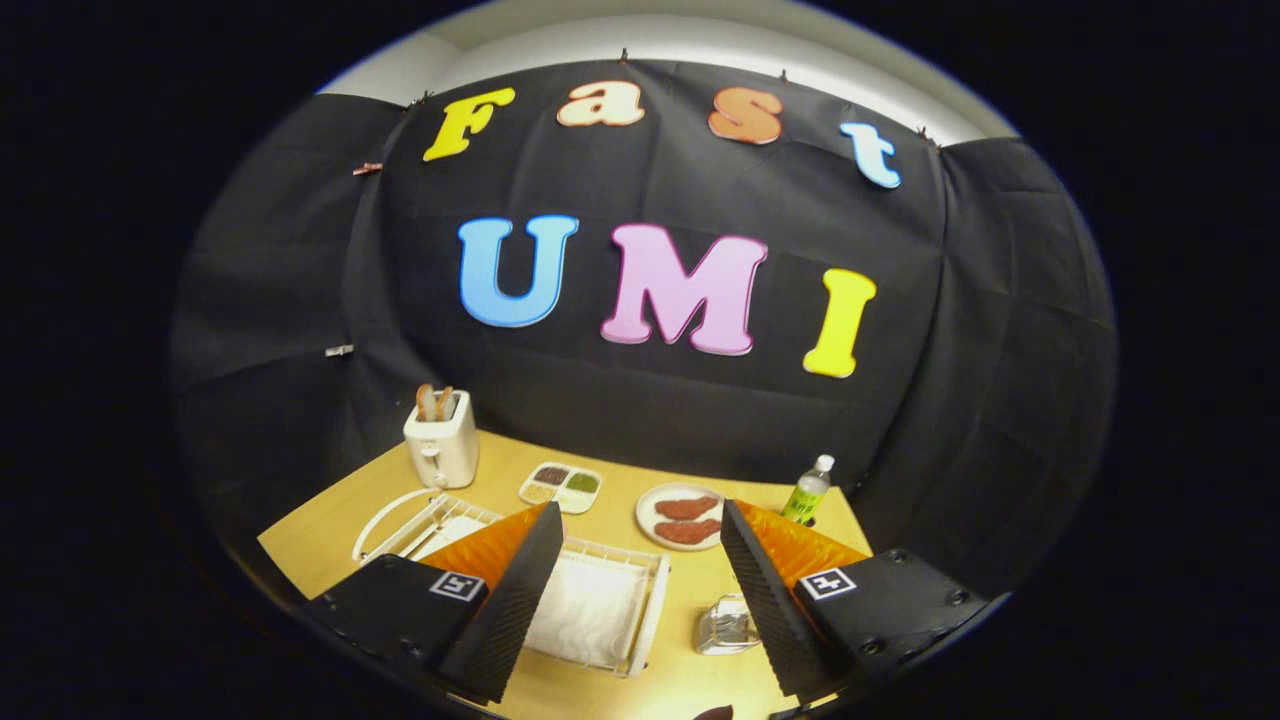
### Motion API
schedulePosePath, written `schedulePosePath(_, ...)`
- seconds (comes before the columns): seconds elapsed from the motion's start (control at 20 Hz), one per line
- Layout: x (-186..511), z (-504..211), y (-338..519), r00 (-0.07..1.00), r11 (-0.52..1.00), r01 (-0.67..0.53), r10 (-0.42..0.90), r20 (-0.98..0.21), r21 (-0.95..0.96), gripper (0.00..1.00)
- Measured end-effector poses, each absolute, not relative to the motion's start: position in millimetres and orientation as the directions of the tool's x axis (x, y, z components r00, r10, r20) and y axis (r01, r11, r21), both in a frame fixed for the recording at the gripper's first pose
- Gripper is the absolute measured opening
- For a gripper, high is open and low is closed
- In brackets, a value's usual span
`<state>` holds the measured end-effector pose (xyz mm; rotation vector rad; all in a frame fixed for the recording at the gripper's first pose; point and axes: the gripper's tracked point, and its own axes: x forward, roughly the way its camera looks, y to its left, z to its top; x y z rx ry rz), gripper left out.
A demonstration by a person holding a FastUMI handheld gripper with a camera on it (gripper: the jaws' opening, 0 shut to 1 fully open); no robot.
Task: Take the plate from the dish rack, then take the spoon from the basket and place it into the plate.
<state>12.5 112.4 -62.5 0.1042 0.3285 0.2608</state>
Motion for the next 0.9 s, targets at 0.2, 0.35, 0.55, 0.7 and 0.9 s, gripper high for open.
schedulePosePath(0.2, 23.1, -96.9, 159.6, 0.811, 0.922, -0.231, 0.359, -0.462, 0.312, 0.98)
schedulePosePath(0.35, 42.6, -132.0, 181.7, 0.753, 0.914, -0.168, 0.361, -0.55, 0.369, 0.96)
schedulePosePath(0.55, 59.0, -178.2, 210.2, 0.672, 0.925, -0.087, 0.329, -0.664, 0.37, 0.89)
schedulePosePath(0.7, 70.2, -205.8, 224.3, 0.641, 0.948, -0.04, 0.268, -0.719, 0.317, 0.86)
schedulePosePath(0.9, 68.5, -237.6, 242.4, 0.568, 0.958, 0.009, 0.23, -0.79, 0.286, 0.64)
